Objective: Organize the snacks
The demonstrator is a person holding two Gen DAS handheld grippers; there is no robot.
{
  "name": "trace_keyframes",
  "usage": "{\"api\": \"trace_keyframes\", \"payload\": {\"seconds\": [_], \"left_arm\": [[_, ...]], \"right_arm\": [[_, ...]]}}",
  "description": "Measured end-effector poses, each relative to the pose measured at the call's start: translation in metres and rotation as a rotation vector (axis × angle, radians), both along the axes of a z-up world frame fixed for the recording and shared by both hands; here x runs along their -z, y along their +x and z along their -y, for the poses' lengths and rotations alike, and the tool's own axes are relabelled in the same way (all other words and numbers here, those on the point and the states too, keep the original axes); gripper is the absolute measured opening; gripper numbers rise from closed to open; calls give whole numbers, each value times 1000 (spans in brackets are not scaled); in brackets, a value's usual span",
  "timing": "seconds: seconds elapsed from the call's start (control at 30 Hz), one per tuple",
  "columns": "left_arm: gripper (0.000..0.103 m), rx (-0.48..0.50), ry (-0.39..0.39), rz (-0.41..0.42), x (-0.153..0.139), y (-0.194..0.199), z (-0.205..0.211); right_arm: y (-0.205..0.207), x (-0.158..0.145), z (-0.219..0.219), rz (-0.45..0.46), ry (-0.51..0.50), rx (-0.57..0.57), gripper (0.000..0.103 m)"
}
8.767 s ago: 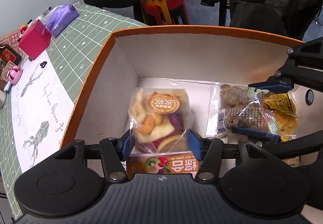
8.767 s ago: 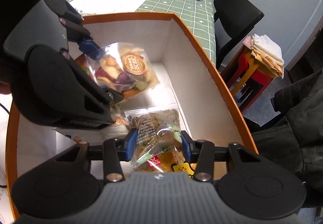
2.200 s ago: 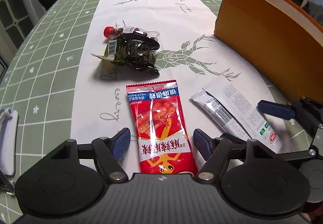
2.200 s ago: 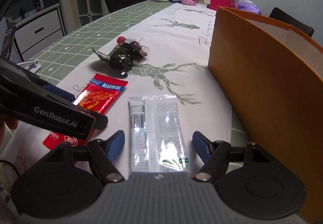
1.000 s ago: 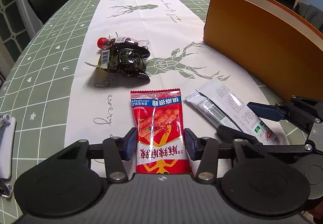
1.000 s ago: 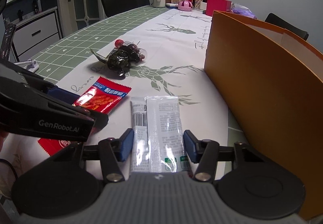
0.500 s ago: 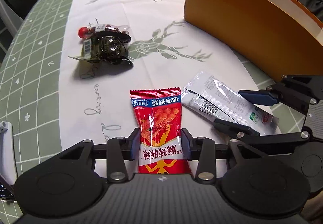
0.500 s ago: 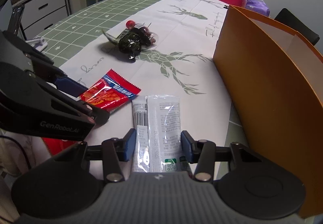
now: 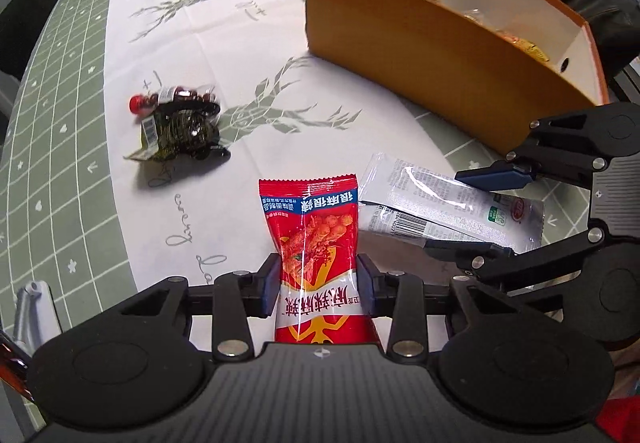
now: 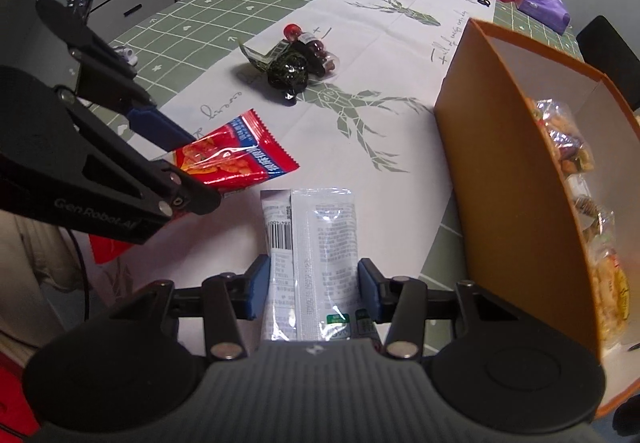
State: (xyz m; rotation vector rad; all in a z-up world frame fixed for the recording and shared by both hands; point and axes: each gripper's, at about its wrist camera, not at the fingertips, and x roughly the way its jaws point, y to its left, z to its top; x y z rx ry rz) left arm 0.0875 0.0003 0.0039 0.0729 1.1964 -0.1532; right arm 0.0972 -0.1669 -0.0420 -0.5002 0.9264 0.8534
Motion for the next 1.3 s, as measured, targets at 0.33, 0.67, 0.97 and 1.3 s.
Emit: {"api": "trace_keyframes", "payload": {"seconds": [0.33,0.67,0.97,1.3], "left_arm": [[44,82,13,-7,-44,14,14],[44,137,71,49,-92,45,34],[44,220,95,86,-103,84,78],[44,316,125,99,-91,136,131]], "right_arm": [[8,-40,12,-2,-45,-38,46],[29,-96,41,117,-12,20,46],[83,-99,69,139,-49,150,46],[121,-73,103,89,-86,251,46]]}}
